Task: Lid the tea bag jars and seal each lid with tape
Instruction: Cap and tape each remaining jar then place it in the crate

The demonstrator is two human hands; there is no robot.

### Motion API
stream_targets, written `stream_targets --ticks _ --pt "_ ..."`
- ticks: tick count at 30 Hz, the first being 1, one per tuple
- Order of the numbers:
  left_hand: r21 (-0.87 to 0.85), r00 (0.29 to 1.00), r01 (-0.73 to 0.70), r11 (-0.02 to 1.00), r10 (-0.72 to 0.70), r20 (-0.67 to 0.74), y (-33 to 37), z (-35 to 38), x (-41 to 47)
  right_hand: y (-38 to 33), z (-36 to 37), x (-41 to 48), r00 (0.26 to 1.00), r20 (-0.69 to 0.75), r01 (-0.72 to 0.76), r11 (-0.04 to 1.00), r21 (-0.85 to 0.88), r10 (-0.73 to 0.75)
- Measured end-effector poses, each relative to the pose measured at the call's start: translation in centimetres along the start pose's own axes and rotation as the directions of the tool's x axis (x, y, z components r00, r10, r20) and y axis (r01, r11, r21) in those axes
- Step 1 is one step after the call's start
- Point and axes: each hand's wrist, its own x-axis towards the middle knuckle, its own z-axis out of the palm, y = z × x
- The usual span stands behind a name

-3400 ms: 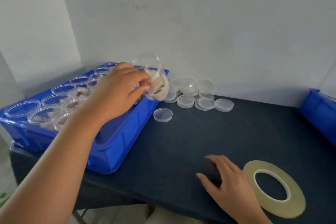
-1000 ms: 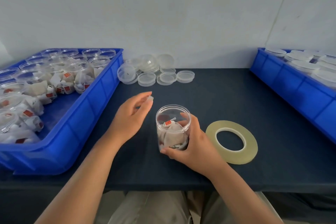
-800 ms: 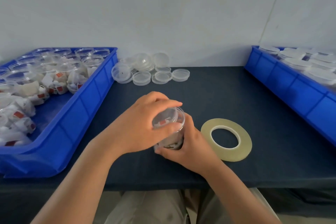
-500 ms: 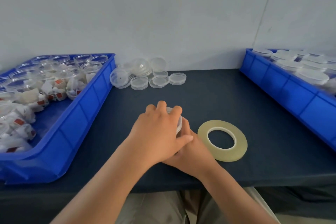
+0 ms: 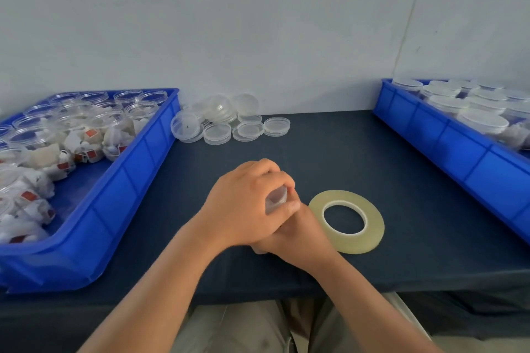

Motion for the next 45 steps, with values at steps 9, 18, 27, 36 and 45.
stream_targets --ticks 9,18,27,36,45 --pt "-0.350 0.983 -0.018 0.937 0.081 0.165 -2.5 -2.1 0.8 -0.3 -0.9 -0.1 0.996 0.056 -0.073 0.987 0.143 0.065" --pt "-0.025 0.961 0.271 0.962 -0.272 -0.042 3.0 -0.9 -1.4 -1.1 -0.4 -0.7 0.983 -0.025 0.181 0.983 -0.020 -0.181" --pt "-0.024 0.982 -0.085 0.996 0.079 -0.171 3.2 -0.6 -1.2 -0.9 -1.5 -1.1 0.989 0.041 0.139 0.990 0.037 -0.141" --pt "-0.456 0.986 0.098 0.884 -0.149 -0.077 -3.1 -2.8 -3.0 -0.2 -1.4 -0.7 0.999 -0.044 0.009 0.947 0.320 0.006" --pt "-0.115 0.857 0.444 0.889 -0.459 -0.235 5.1 1.2 -1.6 -1.5 -1.1 -1.2 0.993 -0.026 0.113 0.993 -0.023 -0.114"
